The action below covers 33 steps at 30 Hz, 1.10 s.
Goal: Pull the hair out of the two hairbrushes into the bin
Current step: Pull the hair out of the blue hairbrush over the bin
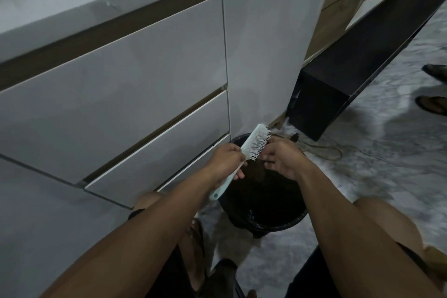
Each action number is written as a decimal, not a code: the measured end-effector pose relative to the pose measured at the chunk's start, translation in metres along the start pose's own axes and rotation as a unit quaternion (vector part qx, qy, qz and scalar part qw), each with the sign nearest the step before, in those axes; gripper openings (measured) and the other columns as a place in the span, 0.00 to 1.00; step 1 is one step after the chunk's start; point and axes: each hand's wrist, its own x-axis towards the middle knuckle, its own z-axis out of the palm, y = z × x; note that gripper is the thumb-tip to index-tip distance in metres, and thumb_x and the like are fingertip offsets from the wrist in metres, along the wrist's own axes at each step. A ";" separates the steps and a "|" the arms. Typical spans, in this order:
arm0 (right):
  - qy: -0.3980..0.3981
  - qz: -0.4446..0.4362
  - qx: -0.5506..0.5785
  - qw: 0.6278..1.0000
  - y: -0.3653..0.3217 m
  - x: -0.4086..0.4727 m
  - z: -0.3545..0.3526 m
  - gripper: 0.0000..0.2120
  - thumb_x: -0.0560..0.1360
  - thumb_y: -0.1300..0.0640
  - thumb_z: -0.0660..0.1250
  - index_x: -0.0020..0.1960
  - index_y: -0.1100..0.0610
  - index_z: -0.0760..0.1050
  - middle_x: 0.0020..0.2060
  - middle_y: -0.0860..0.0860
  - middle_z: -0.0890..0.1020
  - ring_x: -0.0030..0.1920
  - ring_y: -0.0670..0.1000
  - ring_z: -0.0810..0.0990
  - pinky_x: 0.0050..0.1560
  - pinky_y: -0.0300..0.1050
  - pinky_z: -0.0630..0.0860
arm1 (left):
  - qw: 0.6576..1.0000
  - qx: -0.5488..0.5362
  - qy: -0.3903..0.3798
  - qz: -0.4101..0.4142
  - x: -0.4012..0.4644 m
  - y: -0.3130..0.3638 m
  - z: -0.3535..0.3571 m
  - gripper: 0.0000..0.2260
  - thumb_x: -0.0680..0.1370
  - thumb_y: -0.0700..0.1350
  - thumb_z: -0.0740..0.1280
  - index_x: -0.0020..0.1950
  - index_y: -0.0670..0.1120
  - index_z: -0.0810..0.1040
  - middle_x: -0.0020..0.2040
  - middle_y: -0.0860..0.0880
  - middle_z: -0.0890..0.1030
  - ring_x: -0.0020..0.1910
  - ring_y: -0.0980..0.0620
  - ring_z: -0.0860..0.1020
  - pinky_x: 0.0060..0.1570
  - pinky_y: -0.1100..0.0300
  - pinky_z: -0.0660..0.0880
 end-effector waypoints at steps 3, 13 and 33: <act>-0.005 0.002 -0.025 1.000 -0.002 -0.005 0.000 0.07 0.74 0.66 0.63 0.44 0.57 0.79 0.36 0.52 0.80 0.33 0.48 0.76 0.35 0.42 0.71 | 1.000 -0.001 0.020 0.010 0.002 0.001 -0.002 0.07 0.76 0.35 0.61 0.39 0.43 0.73 0.37 0.43 0.79 0.19 0.52 0.74 0.20 0.63 0.67; 0.238 -0.129 -0.130 0.954 0.002 0.014 -0.017 0.08 0.79 0.62 0.62 0.46 0.61 0.79 0.39 0.51 0.77 0.43 0.49 0.77 0.45 0.46 0.81 | 0.997 0.017 0.070 -0.007 0.008 -0.013 -0.014 0.06 0.75 0.36 0.62 0.39 0.44 0.72 0.42 0.41 0.79 0.23 0.50 0.75 0.26 0.59 0.70; 0.153 -0.099 -0.148 0.972 -0.003 0.006 0.000 0.22 0.74 0.55 0.71 0.67 0.57 0.72 0.57 0.54 0.81 0.51 0.52 0.82 0.50 0.49 0.80 | 0.999 -0.010 0.030 -0.021 0.006 -0.017 -0.011 0.07 0.75 0.34 0.61 0.38 0.43 0.72 0.41 0.41 0.78 0.24 0.49 0.77 0.22 0.60 0.69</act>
